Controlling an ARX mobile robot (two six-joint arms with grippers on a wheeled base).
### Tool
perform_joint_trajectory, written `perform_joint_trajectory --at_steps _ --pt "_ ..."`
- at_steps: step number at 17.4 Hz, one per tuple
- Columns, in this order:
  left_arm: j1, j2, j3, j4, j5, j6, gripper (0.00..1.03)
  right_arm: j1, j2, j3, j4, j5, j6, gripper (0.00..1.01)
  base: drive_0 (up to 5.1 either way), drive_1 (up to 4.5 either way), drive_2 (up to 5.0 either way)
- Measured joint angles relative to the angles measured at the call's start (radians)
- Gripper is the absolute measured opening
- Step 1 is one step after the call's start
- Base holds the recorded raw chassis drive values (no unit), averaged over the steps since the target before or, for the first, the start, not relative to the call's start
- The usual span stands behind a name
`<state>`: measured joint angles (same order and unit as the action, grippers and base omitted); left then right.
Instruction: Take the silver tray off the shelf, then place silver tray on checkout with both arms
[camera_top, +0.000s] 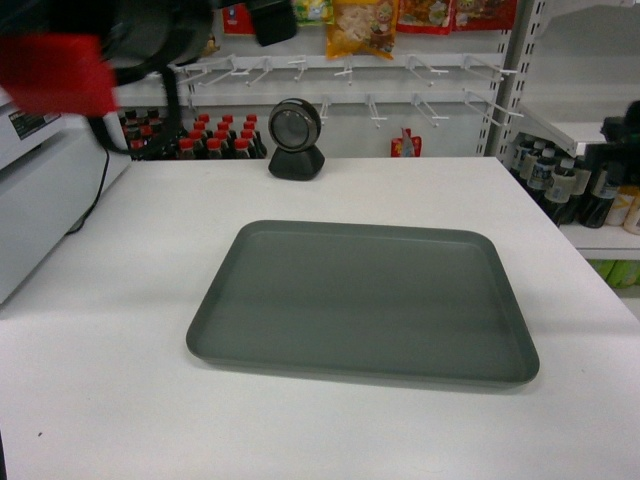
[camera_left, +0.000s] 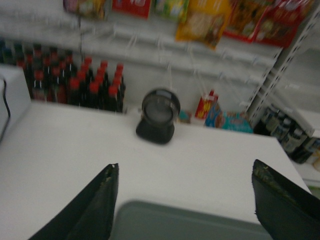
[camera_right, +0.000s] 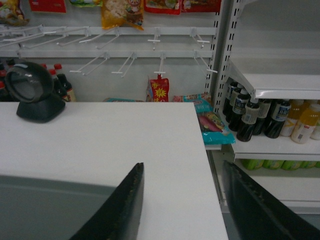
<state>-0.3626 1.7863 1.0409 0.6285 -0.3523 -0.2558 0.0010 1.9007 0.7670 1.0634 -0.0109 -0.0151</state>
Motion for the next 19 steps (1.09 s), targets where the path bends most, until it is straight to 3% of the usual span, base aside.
perform_joint_trajectory --at_steps 2,3,5,8,9,10,11,15,17,19 --pt "0.071 -0.042 -0.261 0.243 0.055 0.14 0.58 -0.002 -0.095 -0.132 0.078 0.008 0.002 0.29 0.0 0.0 0.0" --pt "0.115 -0.059 -0.372 0.331 0.066 0.186 0.47 -0.001 -0.158 -0.183 0.1 0.01 0.005 0.19 0.0 0.0 0.0" --pt "0.137 -0.165 -0.487 0.412 0.105 0.214 0.31 0.0 -0.249 -0.266 0.119 0.01 0.007 0.03 0.0 0.0 0.0" --pt "0.168 -0.33 -0.614 0.45 0.168 0.238 0.03 -0.002 -0.35 -0.418 0.109 0.011 0.008 0.02 0.0 0.0 0.0" --pt "0.225 -0.428 -0.769 0.42 0.204 0.238 0.01 -0.001 -0.503 -0.521 0.086 0.011 0.008 0.02 0.0 0.0 0.0" --pt "0.237 -0.488 -0.793 0.419 0.22 0.238 0.01 -0.001 -0.546 -0.554 0.067 0.011 0.009 0.02 0.0 0.0 0.0" --pt "0.248 -0.504 -0.837 0.497 0.235 0.238 0.01 -0.001 -0.59 -0.586 0.044 0.011 0.008 0.02 0.0 0.0 0.0" --pt "0.289 -0.677 -0.941 0.376 0.272 0.238 0.01 -0.001 -0.799 -0.674 -0.071 0.011 0.008 0.02 0.0 0.0 0.0" --pt "0.359 -0.782 -0.977 0.294 0.345 0.238 0.01 -0.001 -0.906 -0.706 -0.148 0.011 0.008 0.02 0.0 0.0 0.0" --pt "0.364 -0.879 -1.002 0.215 0.349 0.238 0.01 -0.001 -1.003 -0.727 -0.223 0.011 0.008 0.02 0.0 0.0 0.0"
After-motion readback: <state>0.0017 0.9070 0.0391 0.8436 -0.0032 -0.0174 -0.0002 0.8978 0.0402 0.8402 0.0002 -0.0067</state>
